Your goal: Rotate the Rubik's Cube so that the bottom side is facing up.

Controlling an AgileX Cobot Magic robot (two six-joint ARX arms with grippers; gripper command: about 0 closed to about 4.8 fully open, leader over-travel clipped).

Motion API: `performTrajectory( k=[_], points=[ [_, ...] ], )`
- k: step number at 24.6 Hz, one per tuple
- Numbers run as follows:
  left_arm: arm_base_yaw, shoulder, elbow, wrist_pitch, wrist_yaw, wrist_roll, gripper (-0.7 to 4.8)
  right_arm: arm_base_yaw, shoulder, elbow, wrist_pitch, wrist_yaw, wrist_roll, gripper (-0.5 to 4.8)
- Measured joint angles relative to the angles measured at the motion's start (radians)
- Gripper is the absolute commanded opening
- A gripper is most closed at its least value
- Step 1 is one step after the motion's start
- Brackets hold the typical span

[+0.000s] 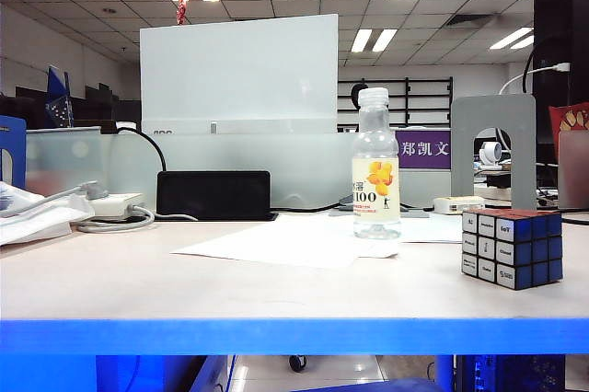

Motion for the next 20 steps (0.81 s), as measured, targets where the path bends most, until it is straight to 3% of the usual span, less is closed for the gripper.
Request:
performTrajectory(
  k=[9,17,20],
  points=[
    [0.000,-0.240,-0.222,-0.047,-0.074,-0.071,-0.04,0.005,-0.208,-0.108,-0.190,0.019,0.068,1.35],
    [-0.001,-0.472,-0.225,-0.416,-0.089,-0.072,-0.04,0.007,-0.209,-0.154,-0.204,0.019,0.071,1.35],
    [-0.001,-0.576,-0.227,-0.704,-0.109,-0.072,-0.04,0.007,-0.209,-0.173,-0.209,0.019,0.084,1.35]
  ],
)
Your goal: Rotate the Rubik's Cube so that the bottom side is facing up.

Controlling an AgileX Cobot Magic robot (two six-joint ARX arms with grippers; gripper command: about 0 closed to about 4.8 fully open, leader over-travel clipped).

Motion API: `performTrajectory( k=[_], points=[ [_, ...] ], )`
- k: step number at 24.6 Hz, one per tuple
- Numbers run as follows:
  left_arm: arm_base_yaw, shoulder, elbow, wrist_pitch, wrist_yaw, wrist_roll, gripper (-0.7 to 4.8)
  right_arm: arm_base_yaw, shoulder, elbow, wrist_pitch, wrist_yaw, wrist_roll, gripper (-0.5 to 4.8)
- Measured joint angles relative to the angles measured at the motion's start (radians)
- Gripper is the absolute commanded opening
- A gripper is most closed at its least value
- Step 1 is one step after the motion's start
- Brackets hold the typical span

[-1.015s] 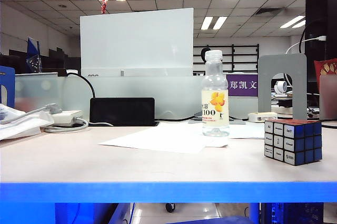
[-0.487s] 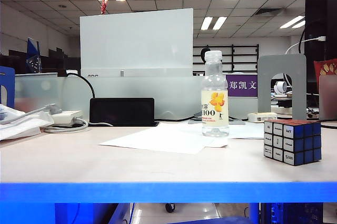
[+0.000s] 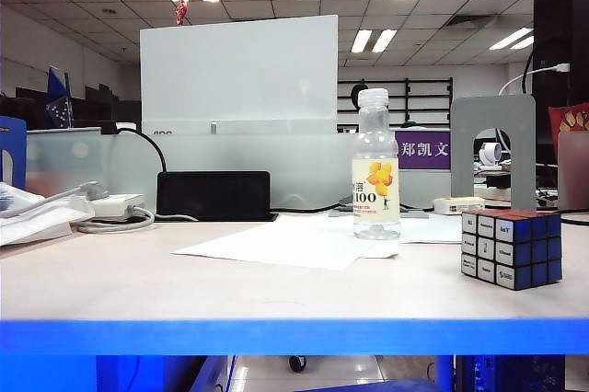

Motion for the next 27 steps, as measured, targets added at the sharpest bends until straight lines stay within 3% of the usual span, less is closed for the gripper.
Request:
performTrajectory(
  k=[4,8,14,19,27],
  points=[
    [0.000,-0.130,0.003,-0.082,-0.043,0.000,-0.04,0.000,0.000,-0.035,0.011,0.000,0.006,1.35],
    [-0.012,-0.127,0.001,-0.191,-0.044,0.021,-0.04,-0.001,0.000,-0.095,0.018,0.000,0.082,1.35],
    [-0.026,-0.127,0.001,-0.243,-0.049,0.056,-0.03,-0.003,0.000,-0.095,0.052,0.112,0.103,1.35],
    [-0.026,-0.127,0.001,-0.242,-0.064,0.057,-0.03,-0.008,0.000,-0.095,0.052,0.128,0.095,1.35],
    [-0.026,-0.127,0.001,-0.242,-0.065,0.057,-0.03,-0.147,0.000,-0.095,0.052,0.127,0.099,1.38]
  ],
)
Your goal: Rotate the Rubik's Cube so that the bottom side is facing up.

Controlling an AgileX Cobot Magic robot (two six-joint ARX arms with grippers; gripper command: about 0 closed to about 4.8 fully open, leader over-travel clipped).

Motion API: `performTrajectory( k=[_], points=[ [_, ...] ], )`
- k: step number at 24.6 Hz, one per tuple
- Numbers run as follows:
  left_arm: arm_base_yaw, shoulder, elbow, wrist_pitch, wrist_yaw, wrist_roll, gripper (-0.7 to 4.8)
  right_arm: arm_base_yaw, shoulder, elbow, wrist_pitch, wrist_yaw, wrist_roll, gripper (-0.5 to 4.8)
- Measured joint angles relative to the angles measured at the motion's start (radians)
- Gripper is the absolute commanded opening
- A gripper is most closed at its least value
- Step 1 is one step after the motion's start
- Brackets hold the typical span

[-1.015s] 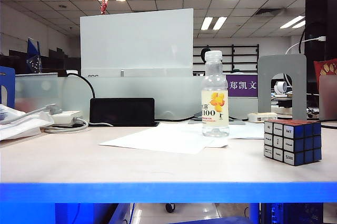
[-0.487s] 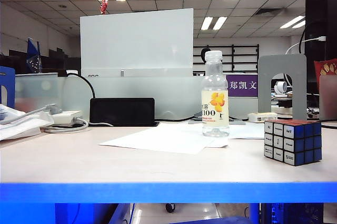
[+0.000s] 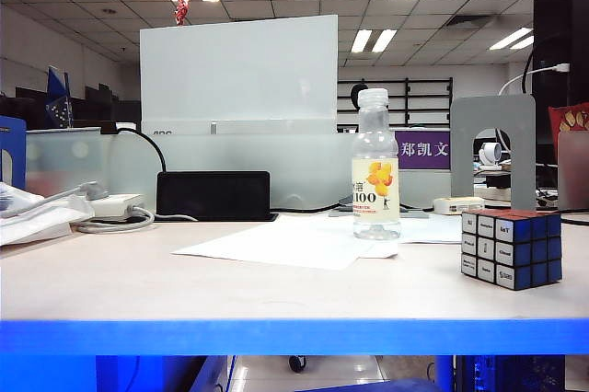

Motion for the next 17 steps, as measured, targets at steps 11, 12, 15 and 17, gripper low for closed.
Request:
performTrajectory(
  k=[11,12,15,17],
  points=[
    [0.000,0.000,0.000,0.000,0.000,0.000,-0.03,-0.108,0.000,0.000,-0.023,-0.003,0.001,1.38],
    [0.000,0.000,0.000,0.000,0.000,0.000,-0.03,-0.107,0.000,0.000,-0.024,-0.003,0.001,1.38],
    [0.000,0.000,0.000,0.000,0.000,0.000,-0.03,-0.107,0.000,0.000,-0.026,-0.003,0.001,1.38],
    [0.000,0.000,0.000,0.000,0.000,0.000,-0.03,-0.107,0.000,0.000,-0.026,-0.003,0.001,1.38]
  ],
)
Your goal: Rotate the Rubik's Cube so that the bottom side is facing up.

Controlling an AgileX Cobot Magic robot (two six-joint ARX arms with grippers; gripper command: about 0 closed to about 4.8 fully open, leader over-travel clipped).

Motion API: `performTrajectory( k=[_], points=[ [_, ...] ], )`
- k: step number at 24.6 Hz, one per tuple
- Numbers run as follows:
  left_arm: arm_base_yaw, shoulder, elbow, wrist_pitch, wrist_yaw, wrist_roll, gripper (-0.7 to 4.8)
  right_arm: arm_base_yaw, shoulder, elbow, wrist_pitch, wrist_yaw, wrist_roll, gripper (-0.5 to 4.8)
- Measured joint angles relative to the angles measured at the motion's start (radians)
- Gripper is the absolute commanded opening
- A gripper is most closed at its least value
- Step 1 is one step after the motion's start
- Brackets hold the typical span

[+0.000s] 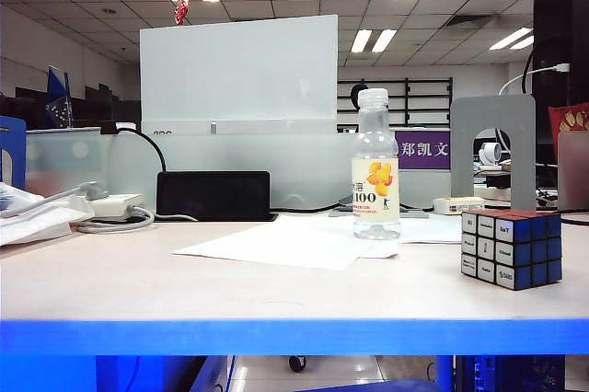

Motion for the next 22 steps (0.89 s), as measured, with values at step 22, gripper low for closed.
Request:
performTrajectory(
  k=[22],
  points=[
    [0.000,0.000,0.000,-0.001,-0.027,0.193,-0.02,0.000,0.000,0.000,-0.016,-0.034,-0.148,1.38]
  ],
)
